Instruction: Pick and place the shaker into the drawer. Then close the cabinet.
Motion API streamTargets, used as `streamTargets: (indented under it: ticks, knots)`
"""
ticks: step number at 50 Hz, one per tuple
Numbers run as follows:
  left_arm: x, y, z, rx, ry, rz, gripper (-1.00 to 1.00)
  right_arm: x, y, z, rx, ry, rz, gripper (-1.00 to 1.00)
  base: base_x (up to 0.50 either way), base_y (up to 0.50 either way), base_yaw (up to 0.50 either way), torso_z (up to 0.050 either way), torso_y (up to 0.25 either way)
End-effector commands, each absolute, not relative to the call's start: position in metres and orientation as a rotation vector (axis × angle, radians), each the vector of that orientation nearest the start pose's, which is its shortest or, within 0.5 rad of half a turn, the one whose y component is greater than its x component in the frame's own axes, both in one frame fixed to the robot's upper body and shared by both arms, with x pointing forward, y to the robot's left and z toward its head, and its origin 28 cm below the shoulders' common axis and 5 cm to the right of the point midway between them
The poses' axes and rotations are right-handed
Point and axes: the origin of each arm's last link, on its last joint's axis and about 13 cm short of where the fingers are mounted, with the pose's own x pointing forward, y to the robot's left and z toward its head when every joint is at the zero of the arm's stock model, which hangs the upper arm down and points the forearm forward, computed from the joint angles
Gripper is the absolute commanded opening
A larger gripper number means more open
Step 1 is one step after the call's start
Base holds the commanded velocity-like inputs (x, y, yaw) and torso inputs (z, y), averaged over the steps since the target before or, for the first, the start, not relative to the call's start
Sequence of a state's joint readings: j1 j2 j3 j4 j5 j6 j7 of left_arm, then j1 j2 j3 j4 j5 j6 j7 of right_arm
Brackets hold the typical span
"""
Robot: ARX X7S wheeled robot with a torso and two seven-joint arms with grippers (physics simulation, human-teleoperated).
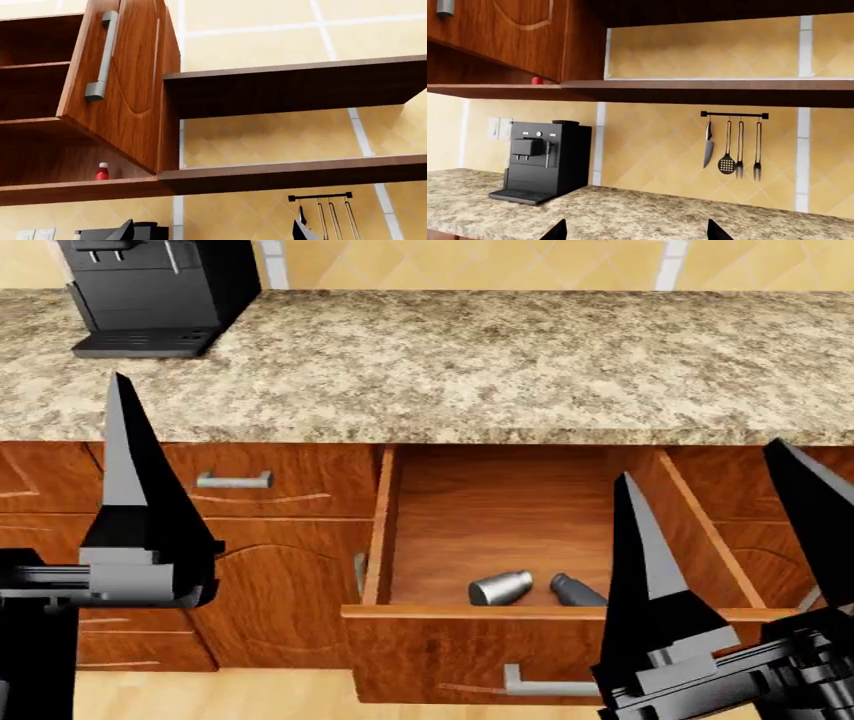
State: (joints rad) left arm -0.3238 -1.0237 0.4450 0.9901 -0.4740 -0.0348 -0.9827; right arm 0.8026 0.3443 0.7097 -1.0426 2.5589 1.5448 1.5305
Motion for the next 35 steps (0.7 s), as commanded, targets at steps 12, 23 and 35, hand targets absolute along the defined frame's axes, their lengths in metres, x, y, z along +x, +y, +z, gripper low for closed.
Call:
streamTargets:
  ticks: [12,23,35]
  knots:
    - [0.1446,0.2285,0.2246,0.043,-0.83,-0.001,1.0,0.1018,-0.1247,0.2439,-0.04,-0.452,0.224,1.0,-0.01,0.5,0.0,0.0,0.0]
    - [0.1453,0.2279,0.2238,0.048,-0.828,-0.001,1.0,0.102,-0.1233,0.2444,-0.045,-0.458,0.253,1.0,-0.01,0.5,0.0,0.0,0.0]
    - [0.1449,0.2269,0.2233,0.05,-0.827,-0.007,1.0,0.102,-0.1228,0.2444,-0.047,-0.458,0.263,1.0,-0.01,0.5,0.0,0.0,0.0]
